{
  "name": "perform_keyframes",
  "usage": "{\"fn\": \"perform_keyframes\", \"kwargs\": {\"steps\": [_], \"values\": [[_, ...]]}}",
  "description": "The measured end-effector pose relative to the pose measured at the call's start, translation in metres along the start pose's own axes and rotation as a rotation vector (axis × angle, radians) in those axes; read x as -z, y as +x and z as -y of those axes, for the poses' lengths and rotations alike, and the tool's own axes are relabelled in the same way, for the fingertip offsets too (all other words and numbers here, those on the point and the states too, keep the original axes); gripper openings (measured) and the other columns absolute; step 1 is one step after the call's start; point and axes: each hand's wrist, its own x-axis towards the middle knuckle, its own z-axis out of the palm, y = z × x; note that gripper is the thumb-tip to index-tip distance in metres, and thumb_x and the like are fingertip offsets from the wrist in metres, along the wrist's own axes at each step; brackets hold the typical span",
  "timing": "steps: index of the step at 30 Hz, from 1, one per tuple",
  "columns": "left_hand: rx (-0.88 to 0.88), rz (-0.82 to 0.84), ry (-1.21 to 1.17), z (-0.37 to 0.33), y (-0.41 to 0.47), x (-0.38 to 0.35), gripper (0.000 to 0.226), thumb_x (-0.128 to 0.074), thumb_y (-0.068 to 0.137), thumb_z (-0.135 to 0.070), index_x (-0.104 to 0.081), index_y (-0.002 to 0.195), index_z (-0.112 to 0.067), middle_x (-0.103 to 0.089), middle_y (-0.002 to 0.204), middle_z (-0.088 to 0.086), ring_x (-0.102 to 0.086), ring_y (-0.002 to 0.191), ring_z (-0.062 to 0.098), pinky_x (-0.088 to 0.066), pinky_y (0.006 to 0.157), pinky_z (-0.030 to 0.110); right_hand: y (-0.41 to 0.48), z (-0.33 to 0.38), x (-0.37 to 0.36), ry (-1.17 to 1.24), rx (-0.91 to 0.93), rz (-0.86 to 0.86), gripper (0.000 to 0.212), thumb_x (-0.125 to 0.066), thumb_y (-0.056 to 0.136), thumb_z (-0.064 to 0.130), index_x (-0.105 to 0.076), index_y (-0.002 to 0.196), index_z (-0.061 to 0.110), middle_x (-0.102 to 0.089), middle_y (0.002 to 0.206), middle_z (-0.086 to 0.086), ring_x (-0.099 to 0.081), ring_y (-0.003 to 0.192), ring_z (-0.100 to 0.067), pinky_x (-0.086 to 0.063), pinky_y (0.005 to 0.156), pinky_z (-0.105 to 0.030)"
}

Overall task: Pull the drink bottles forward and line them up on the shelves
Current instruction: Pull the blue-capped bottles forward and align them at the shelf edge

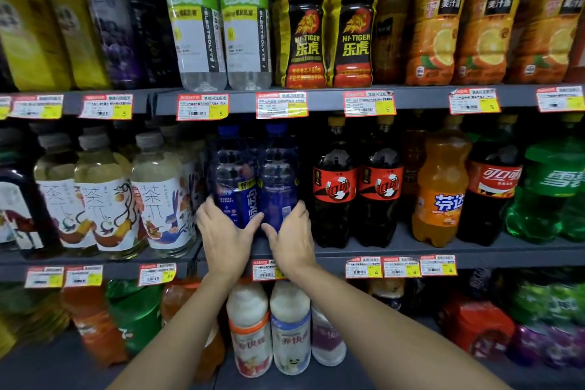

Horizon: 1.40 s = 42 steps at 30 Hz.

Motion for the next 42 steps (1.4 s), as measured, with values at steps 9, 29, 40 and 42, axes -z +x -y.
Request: {"fn": "perform_keyframes", "kwargs": {"steps": [9, 29, 40, 42], "values": [[0.036, 0.067, -0.083, 0.008, 0.006, 0.013, 0.095, -0.086, 0.070, -0.046, -0.040, 0.140, -0.001, -0.055, 0.130, 0.019, -0.052, 0.121, 0.035, -0.046, 0.100, 0.047, -0.005, -0.001, 0.002, 0.070, -0.006, 0.017, 0.080, -0.070, 0.094, 0.029, -0.021, 0.151, 0.003, -0.043, 0.147, -0.016, -0.043, 0.135, -0.029, -0.041, 0.108, -0.039], [-0.023, 0.111, -0.118, 0.023, 0.009, 0.025, 0.091, -0.088, 0.068, -0.046, -0.044, 0.138, -0.009, -0.058, 0.130, 0.010, -0.057, 0.118, 0.025, -0.047, 0.097, 0.039, -0.037, 0.010, -0.011, 0.015, -0.020, -0.103, 0.074, -0.067, 0.094, 0.028, -0.022, 0.149, 0.008, -0.040, 0.150, -0.011, -0.040, 0.138, -0.024, -0.037, 0.113, -0.037], [-0.011, 0.093, -0.120, 0.028, 0.008, 0.020, 0.090, -0.087, 0.067, -0.048, -0.046, 0.136, -0.009, -0.058, 0.127, 0.009, -0.058, 0.114, 0.023, -0.050, 0.095, 0.038, -0.041, 0.007, -0.009, -0.117, -0.020, -0.160, 0.078, -0.067, 0.094, 0.042, -0.025, 0.150, 0.007, -0.036, 0.140, -0.007, -0.038, 0.129, -0.023, -0.040, 0.105, -0.030], [-0.011, 0.098, -0.123, 0.029, 0.008, 0.020, 0.090, -0.087, 0.067, -0.049, -0.046, 0.136, -0.010, -0.059, 0.128, 0.008, -0.060, 0.113, 0.023, -0.051, 0.094, 0.039, -0.044, 0.007, -0.008, -0.097, -0.017, -0.168, 0.071, -0.067, 0.093, 0.041, -0.030, 0.145, 0.010, -0.037, 0.136, -0.006, -0.039, 0.126, -0.022, -0.044, 0.101, -0.030]]}}
